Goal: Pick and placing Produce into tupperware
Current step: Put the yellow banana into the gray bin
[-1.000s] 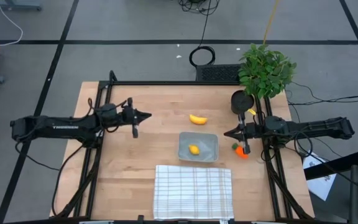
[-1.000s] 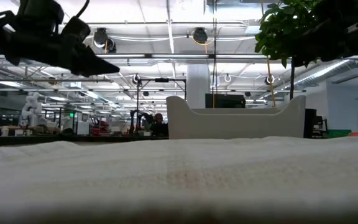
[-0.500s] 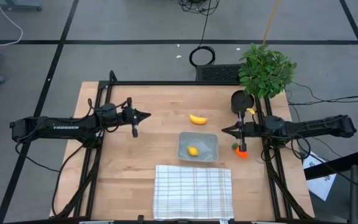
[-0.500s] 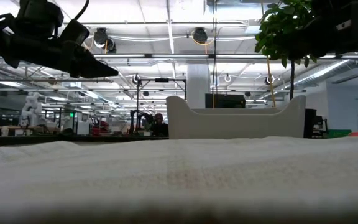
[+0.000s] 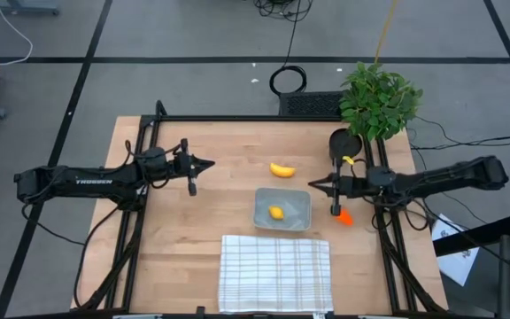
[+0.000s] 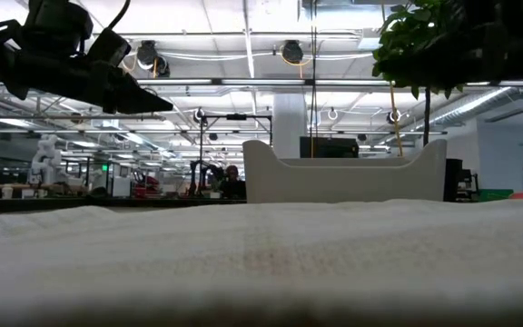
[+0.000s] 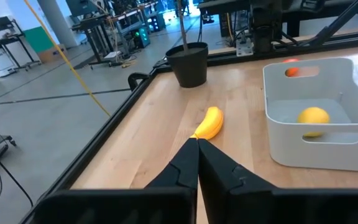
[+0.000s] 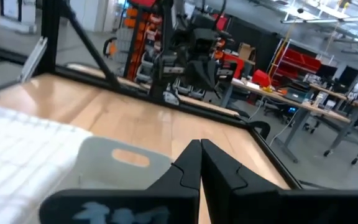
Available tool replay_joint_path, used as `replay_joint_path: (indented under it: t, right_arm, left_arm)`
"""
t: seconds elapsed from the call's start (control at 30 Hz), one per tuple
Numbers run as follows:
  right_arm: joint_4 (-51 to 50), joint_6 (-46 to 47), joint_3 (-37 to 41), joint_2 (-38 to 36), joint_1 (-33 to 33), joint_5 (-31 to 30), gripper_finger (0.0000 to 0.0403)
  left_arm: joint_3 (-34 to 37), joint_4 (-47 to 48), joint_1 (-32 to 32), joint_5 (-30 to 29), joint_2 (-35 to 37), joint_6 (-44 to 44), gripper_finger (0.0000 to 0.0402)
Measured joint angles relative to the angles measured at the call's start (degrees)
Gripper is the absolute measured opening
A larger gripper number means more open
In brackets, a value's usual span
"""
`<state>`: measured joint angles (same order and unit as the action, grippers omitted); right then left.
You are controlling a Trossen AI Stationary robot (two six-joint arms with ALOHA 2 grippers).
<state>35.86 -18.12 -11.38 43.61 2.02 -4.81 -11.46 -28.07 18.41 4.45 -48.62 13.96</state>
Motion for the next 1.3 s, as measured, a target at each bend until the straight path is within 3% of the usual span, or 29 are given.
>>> replay_joint_path:
  t: [0.13, 0.27, 0.53, 0.87, 1.3]
  right_arm:
    - [3.9, -4.31, -0.09, 4.06, 0.53, -2.64, 0.0]
    - [1.66, -6.38, -3.45, 8.01, 0.31, -5.66, 0.0]
    - [-17.05, -1.9, -19.17, 16.52, -1.71, -5.47, 0.0]
    - [-31.97, -3.77, -33.34, 23.88, -3.61, -3.9, 0.0]
    - [-46.61, -4.1, -46.78, 31.64, -13.06, 12.66, 0.0]
  left_arm:
    - [0.0, 0.0, 0.0, -0.02, 0.0, 0.3, 0.0024]
    - [0.0, 0.03, 0.0, -0.04, 0.0, 0.39, 0.0025]
    - [0.0, 1.0, 0.0, -0.04, 0.0, 0.28, 0.0026]
    - [0.0, 2.42, 0.0, -0.06, 0.0, -0.51, 0.0026]
    - [-0.02, 3.08, 0.0, -0.06, 0.0, -0.74, 0.0026]
